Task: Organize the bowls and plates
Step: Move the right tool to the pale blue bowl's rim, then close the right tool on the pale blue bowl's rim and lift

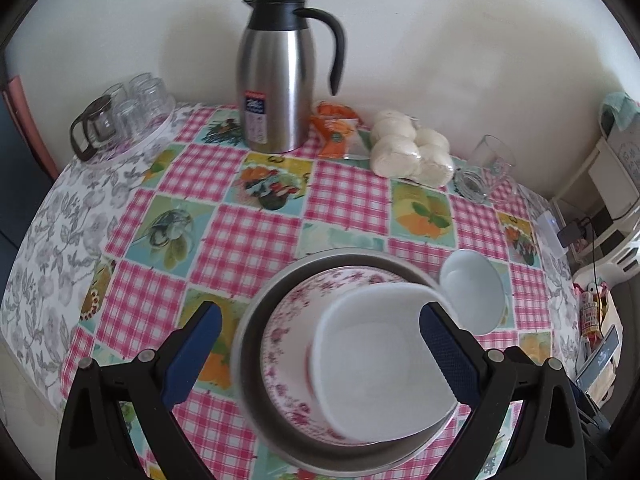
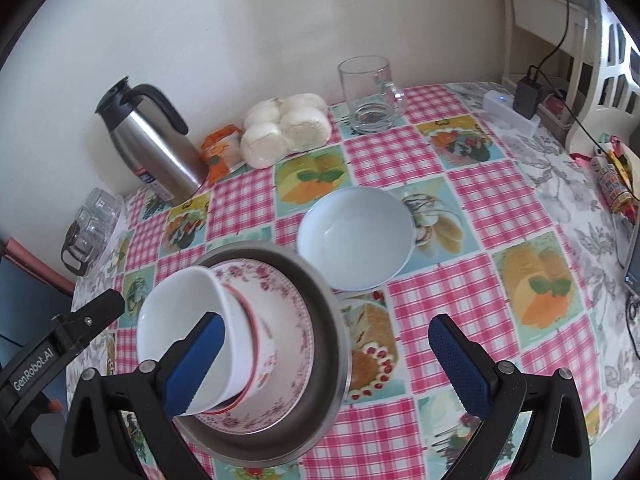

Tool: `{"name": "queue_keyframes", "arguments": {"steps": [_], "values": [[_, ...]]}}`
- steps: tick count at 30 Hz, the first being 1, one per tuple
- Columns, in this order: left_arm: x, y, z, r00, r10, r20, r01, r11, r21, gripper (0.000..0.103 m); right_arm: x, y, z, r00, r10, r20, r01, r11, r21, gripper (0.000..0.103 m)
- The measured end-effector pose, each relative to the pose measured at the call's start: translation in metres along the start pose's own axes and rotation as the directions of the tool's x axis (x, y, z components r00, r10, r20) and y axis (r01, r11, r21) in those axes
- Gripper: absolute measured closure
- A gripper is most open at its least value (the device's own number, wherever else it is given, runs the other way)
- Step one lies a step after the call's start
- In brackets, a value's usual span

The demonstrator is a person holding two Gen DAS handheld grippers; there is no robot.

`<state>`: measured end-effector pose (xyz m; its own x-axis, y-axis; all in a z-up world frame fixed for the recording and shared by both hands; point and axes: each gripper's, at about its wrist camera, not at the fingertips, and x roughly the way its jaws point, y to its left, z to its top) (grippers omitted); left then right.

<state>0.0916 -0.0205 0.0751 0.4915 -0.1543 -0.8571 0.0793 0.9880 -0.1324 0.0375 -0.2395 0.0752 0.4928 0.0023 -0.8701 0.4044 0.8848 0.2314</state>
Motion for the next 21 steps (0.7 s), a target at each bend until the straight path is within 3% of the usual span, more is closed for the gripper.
{"name": "queue_keyframes", "arguments": {"steps": [9,12,16,19,21], "values": [[0.001,-0.048,0.015,0.997,-0.06,0.043,0.058,0.997,0.056,0.004,-0.001,-0.035,0.019,1.0,-0.023,0.021,0.022,0.999,0.045,0.0],[0.009,-0.075,0.02,0.997,-0.052,0.049,0.045,0.991,0.126,0.004,0.002,-0.052,0.027,0.999,-0.034,0.038,0.031,0.997,0.072,0.0],[0.035,-0.108,0.032,0.998,-0.063,-0.03,0.068,0.978,0.199,0.004,0.021,-0.082,0.038,0.998,-0.054,0.029,0.049,0.986,0.162,0.001],[0.059,-0.137,0.04,0.993,-0.041,-0.115,0.07,0.961,0.269,0.013,0.042,-0.094,0.042,1.0,-0.025,0.001,0.024,0.977,0.212,0.017],[0.081,-0.156,0.041,0.985,0.015,-0.173,0.044,0.942,0.334,0.026,0.057,-0.093,0.044,1.0,0.006,-0.019,-0.002,0.979,0.204,0.025]]}}
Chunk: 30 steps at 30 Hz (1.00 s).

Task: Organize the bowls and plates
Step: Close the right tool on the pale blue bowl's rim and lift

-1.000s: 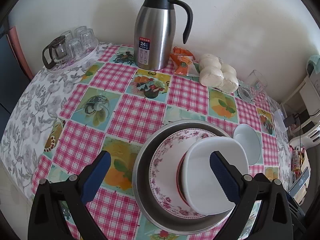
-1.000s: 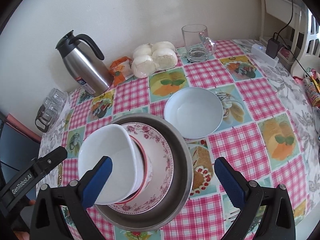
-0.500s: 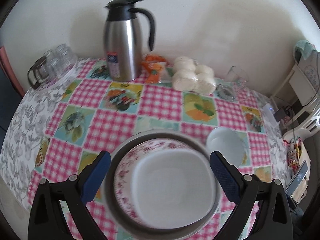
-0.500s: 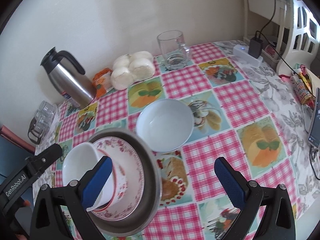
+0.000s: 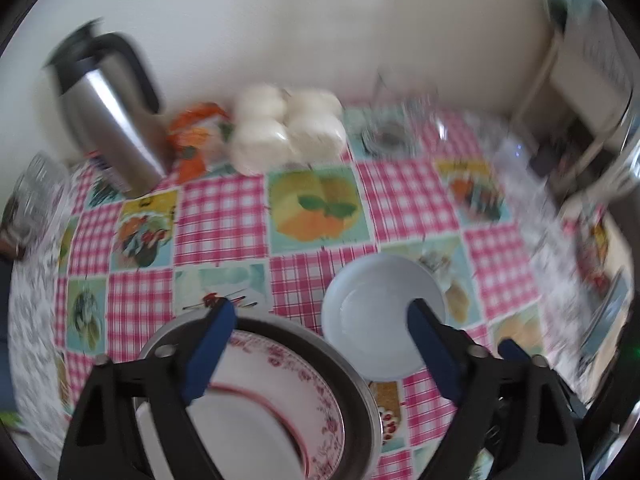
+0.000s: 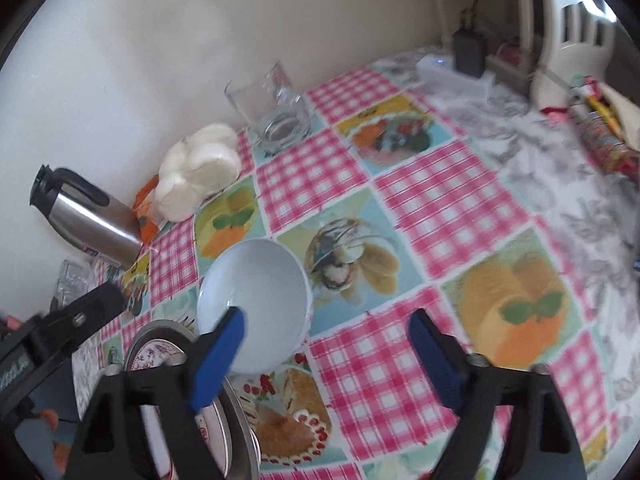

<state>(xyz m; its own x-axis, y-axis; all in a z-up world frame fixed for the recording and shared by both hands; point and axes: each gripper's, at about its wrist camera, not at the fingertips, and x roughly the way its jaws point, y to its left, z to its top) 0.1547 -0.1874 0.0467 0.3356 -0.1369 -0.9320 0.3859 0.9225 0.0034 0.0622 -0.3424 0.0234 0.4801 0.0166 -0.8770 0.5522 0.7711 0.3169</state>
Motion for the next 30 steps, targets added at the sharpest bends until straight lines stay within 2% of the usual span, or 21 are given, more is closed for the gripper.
{"name": "queue_keyframes", "arguments": {"steps": [1,3,4,8,9,11,14,17,23,27,30], "values": [[0.009,-0.005,0.002,0.999,0.013,-0.03,-0.013,1.0,0.016,0.029,0.008,0.001,0.001,1.0,0.008,-0.012,-0.008,1.0,-0.005,0.027],[0.03,-0.008,0.008,0.995,0.031,-0.093,-0.028,0.999,0.033,0.039,0.024,0.002,0.001,0.999,0.011,-0.041,-0.012,1.0,-0.008,0.043],[0.042,-0.008,0.009,0.991,0.044,-0.129,-0.04,0.999,0.036,0.042,0.03,0.003,0.0,0.998,0.015,-0.054,-0.015,1.0,-0.007,0.046],[0.078,-0.003,0.012,0.969,0.085,-0.232,-0.081,0.996,0.024,0.062,0.051,0.006,-0.003,0.994,0.057,-0.097,-0.059,0.998,-0.017,0.062],[0.082,-0.001,0.012,0.966,0.087,-0.242,-0.085,0.996,0.019,0.068,0.054,0.005,-0.004,0.993,0.063,-0.104,-0.065,0.998,-0.016,0.065],[0.088,-0.003,0.013,0.965,0.093,-0.247,-0.088,0.996,0.031,0.071,0.063,0.003,-0.004,0.991,0.063,-0.116,-0.064,0.998,-0.009,0.076],[0.1,-0.008,0.012,0.958,0.054,-0.281,-0.048,0.998,0.03,0.086,0.071,0.004,-0.005,0.988,0.088,-0.128,-0.09,0.996,-0.007,0.088],[0.104,-0.015,0.011,0.959,0.062,-0.277,-0.05,0.997,0.051,0.087,0.074,0.002,-0.004,0.989,0.09,-0.121,-0.091,0.996,-0.002,0.089],[0.096,-0.035,0.014,0.969,-0.007,-0.248,0.02,0.998,0.052,0.088,0.071,-0.017,0.002,0.989,0.096,-0.114,-0.095,0.995,0.012,0.089],[0.077,-0.048,0.012,0.974,-0.07,-0.215,0.08,0.996,0.038,0.088,0.052,-0.028,0.009,0.993,0.083,-0.081,-0.083,0.997,0.004,0.089],[0.049,-0.042,0.009,0.981,-0.104,-0.161,0.112,0.993,0.037,0.088,0.027,-0.03,0.013,0.994,0.098,-0.044,-0.098,0.995,0.002,0.089]]}}
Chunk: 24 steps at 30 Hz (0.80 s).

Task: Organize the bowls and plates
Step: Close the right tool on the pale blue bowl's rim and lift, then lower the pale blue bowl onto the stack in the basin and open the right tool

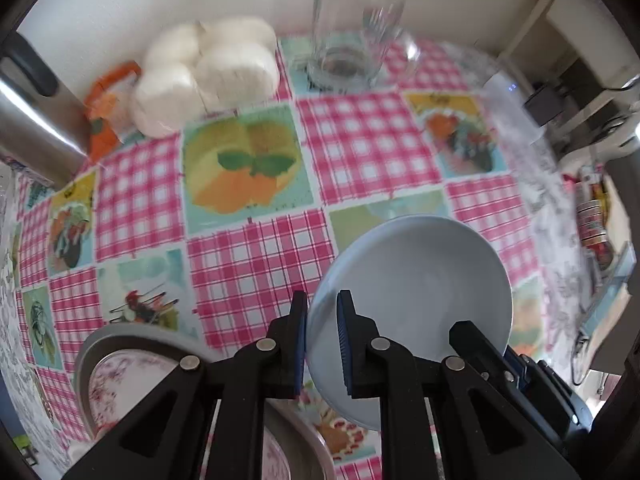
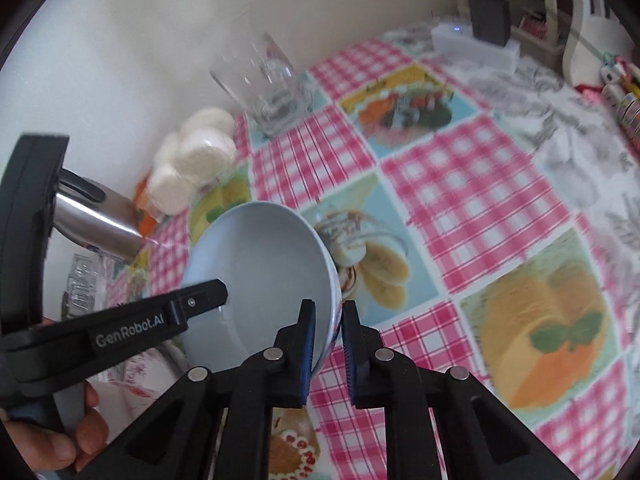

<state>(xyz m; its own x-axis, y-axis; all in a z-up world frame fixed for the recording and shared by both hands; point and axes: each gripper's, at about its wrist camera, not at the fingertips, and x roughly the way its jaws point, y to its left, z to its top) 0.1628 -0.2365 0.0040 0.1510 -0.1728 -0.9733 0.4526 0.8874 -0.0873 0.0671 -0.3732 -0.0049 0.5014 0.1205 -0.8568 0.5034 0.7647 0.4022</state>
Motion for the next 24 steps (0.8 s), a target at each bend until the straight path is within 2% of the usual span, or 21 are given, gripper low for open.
{"name": "queue_keyframes", "arguments": {"steps": [6,11,17,24], "values": [[-0.063,0.033,-0.028,0.993,-0.01,0.121,0.016,0.999,-0.044,0.088,-0.052,0.041,-0.008,0.997,0.053,0.058,-0.048,0.995,-0.086,0.087],[-0.104,0.077,-0.062,0.977,-0.021,0.212,0.041,0.995,-0.092,0.088,-0.083,0.083,-0.03,0.99,0.113,0.083,-0.098,0.982,-0.162,0.087],[-0.123,0.131,-0.108,0.962,-0.039,0.269,0.096,0.975,-0.2,0.088,-0.082,0.125,-0.064,0.984,0.178,0.021,-0.168,0.957,-0.237,0.087],[-0.119,0.168,-0.146,0.947,-0.084,0.309,0.175,0.944,-0.281,0.088,-0.074,0.16,-0.088,0.985,0.168,-0.027,-0.168,0.932,-0.321,0.087]]}}
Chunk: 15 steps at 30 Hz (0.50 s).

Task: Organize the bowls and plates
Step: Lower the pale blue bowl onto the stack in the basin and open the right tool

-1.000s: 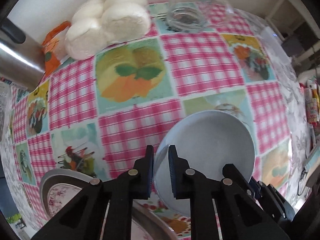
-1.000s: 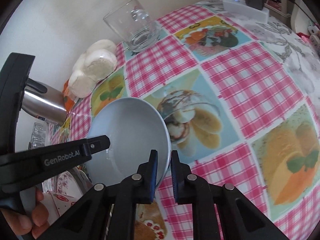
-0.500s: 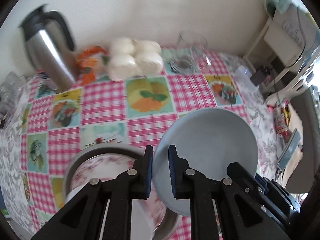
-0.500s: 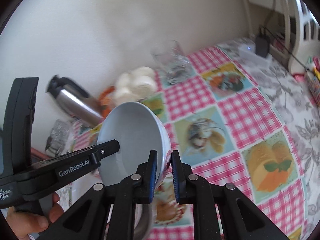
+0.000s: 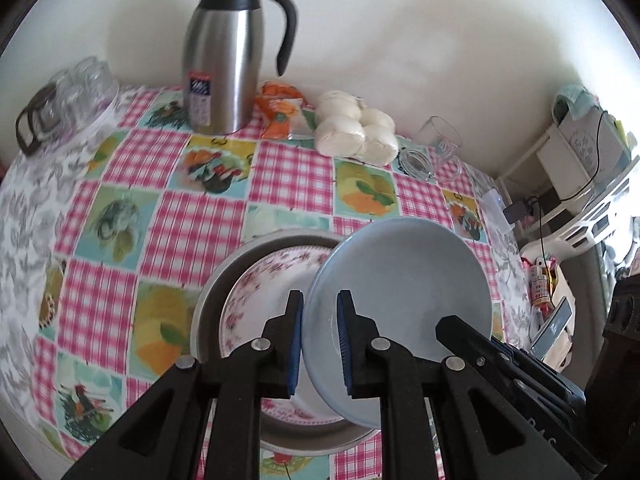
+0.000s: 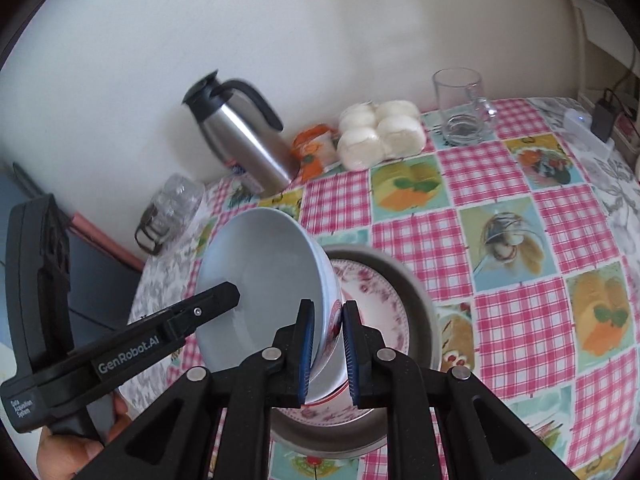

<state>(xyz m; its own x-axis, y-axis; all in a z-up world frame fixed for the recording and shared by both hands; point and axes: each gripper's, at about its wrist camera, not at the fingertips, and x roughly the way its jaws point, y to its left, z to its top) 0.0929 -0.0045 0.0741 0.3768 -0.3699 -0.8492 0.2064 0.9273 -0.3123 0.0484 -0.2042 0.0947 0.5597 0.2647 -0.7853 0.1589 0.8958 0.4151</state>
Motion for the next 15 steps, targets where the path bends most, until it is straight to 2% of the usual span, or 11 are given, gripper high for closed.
{"name": "queue_keyframes", "arguments": {"steps": [7,11,13,14,15], "values": [[0.01,0.015,-0.013,0.999,-0.024,-0.026,0.023,0.999,-0.042,0.088,0.017,0.015,-0.011,0.994,-0.094,-0.053,0.091,0.993,-0.072,0.084],[0.008,0.019,-0.017,0.999,-0.032,-0.017,0.031,0.998,-0.053,0.088,0.02,0.02,-0.014,0.989,-0.141,-0.053,0.135,0.984,-0.115,0.083],[0.007,0.021,-0.018,1.0,-0.019,-0.007,0.018,0.998,-0.06,0.087,0.017,0.024,-0.014,0.986,-0.164,-0.032,0.158,0.977,-0.142,0.075],[0.006,0.022,-0.018,1.0,-0.027,-0.002,0.026,0.998,-0.065,0.087,0.013,0.027,-0.014,0.986,-0.167,-0.008,0.163,0.974,-0.154,0.065],[0.004,0.024,-0.019,0.999,-0.035,0.002,0.035,0.997,-0.071,0.087,0.01,0.03,-0.014,0.986,-0.164,0.013,0.164,0.972,-0.165,0.061]]}}
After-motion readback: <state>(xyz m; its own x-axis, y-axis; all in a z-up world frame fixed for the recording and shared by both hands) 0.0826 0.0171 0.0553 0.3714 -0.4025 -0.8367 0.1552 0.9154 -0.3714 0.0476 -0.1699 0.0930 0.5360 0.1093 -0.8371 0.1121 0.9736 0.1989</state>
